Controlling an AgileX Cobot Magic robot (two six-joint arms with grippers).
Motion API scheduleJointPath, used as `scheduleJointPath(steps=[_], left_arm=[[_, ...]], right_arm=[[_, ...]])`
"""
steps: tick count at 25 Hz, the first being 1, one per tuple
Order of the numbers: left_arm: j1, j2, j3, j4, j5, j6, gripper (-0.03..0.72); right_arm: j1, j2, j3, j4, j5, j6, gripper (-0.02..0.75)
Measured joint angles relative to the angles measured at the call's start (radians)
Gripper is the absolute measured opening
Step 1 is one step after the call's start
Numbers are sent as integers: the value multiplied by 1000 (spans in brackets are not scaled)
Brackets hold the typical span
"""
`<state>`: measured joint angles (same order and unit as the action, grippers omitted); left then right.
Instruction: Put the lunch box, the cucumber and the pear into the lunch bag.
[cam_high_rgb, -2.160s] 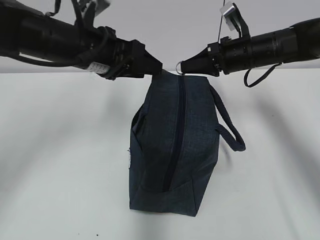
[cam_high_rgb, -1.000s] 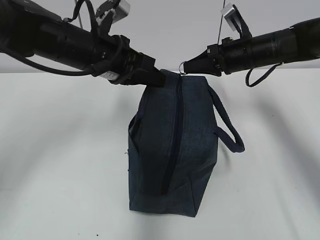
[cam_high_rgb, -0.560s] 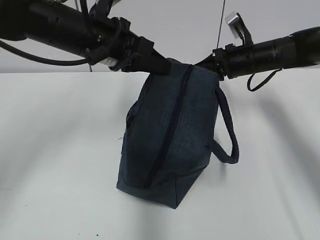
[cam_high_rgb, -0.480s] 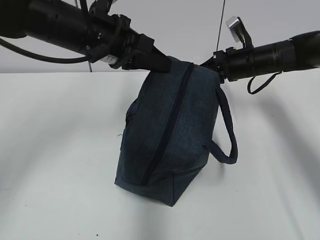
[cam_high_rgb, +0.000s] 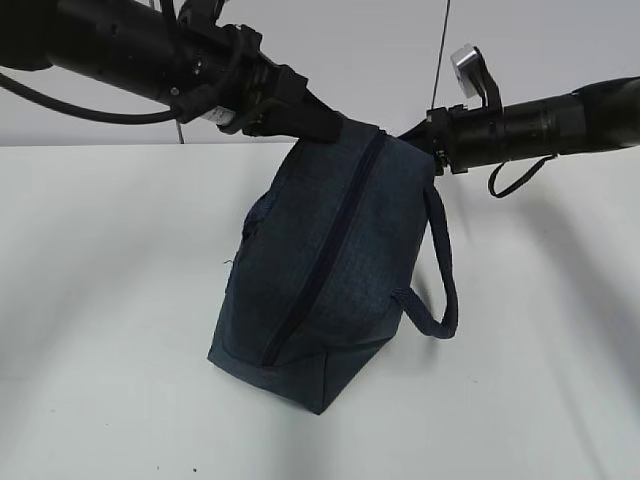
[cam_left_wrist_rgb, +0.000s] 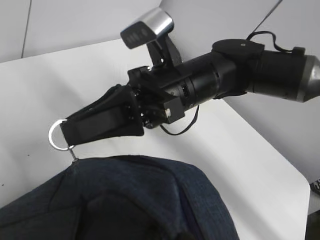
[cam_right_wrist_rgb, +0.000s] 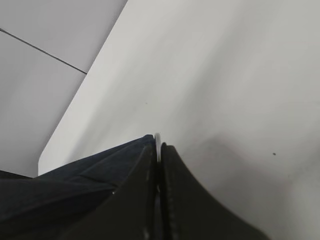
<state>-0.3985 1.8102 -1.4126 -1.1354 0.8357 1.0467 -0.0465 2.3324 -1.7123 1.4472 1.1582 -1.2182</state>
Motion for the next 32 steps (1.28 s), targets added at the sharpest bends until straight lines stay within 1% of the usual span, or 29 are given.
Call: scheduleJointPath(steps=[2,5,8,10,12,14,17,20,22,27,30,32], left_arm=[[0,14,-4,-10,-4,0,22],[0,47,-10,-31,-25,0,22],[0,73,-11,-45,-84,0,22],[1,83,-11,-49,-135,0,22],[6,91,-11,-48,-176,0,26],[13,92,-11,-45,-204,0,51],[22,92,-11,-45,-224,0,132],[33,92,-13,-49,-233,0,225],[37,88,-15,-49,-234,0,259],[55,40,-41,-3,-224,0,278],[82,-2,-44,19,-218,-2,279],[110,-25,-45,36,-210,-28,279]], right_arm=[[-2,5,-25,-9,0,0,33],[-8,13,-63,-23,-10,0,143],[-9,16,-98,-60,-16,0,274],[-9,16,-131,-110,-16,9,308],[-9,16,-161,-185,-16,32,321],[-9,12,-195,-278,-16,72,326],[-7,-12,-242,-428,-27,150,327],[-6,-43,-287,-546,-29,248,328],[-6,-66,-311,-623,-25,310,328],[-4,-140,-343,-801,15,476,332],[-4,-182,-346,-887,29,577,340],[-4,-205,-349,-927,36,640,343]])
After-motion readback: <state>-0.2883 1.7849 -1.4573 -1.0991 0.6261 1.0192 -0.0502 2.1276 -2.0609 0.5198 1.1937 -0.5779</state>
